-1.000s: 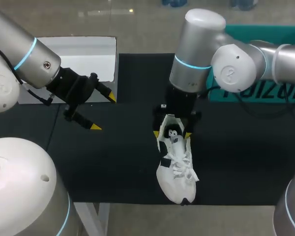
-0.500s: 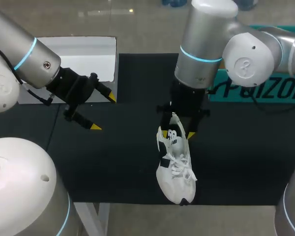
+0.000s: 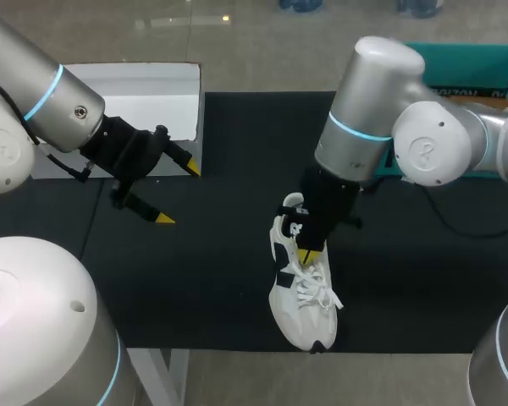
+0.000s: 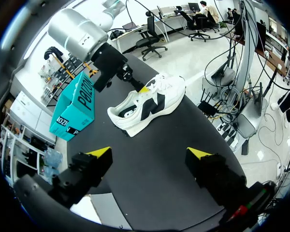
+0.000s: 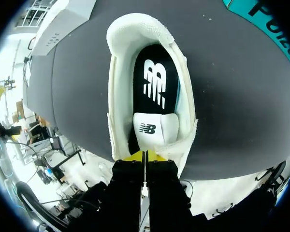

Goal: Take the shoe out of the shoebox, open the shoe tongue, remove and reinsert the insole, then place the shoe into the shoebox

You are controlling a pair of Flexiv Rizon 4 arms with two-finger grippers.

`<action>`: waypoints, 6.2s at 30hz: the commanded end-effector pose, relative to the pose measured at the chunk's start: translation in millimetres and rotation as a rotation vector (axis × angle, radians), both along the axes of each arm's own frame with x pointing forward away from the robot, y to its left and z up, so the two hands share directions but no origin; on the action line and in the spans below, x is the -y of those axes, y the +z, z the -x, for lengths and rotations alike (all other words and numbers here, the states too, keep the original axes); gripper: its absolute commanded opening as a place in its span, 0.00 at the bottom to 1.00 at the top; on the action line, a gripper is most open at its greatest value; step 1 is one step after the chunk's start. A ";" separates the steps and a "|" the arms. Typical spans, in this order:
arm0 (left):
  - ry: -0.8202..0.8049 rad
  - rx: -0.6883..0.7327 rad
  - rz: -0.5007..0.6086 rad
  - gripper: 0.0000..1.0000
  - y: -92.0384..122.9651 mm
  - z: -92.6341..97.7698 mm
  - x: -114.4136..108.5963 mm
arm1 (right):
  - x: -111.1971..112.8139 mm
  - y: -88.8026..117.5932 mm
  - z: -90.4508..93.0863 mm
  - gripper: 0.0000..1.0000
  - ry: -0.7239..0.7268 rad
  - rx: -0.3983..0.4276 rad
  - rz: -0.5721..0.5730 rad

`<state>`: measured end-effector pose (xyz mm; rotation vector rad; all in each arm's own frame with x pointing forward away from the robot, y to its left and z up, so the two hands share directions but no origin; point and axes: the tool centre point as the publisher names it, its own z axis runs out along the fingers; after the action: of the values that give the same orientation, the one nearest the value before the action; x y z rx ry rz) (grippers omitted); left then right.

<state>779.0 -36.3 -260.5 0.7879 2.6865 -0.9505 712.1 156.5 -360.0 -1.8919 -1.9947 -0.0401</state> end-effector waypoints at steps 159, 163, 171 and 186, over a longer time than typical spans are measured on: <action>0.000 0.000 -0.003 1.00 -0.3 -0.3 0.8 | 7.5 -5.7 -141.6 0.15 1.483 0.474 -0.078; 0.000 0.000 -0.003 1.00 -0.3 -0.3 0.8 | 5.2 -6.6 -139.0 0.02 1.484 0.478 -0.083; 0.000 0.000 -0.003 1.00 -0.3 -0.3 0.8 | 5.5 10.0 -134.7 0.00 1.485 0.499 -0.056; 0.000 0.000 -0.003 1.00 -0.3 -0.3 0.8 | 27.9 88.4 -141.9 0.00 1.409 0.493 0.049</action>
<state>778.9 -36.2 -260.5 0.7876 2.6861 -0.9507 858.0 139.1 -304.7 -0.1149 -3.1717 -0.0753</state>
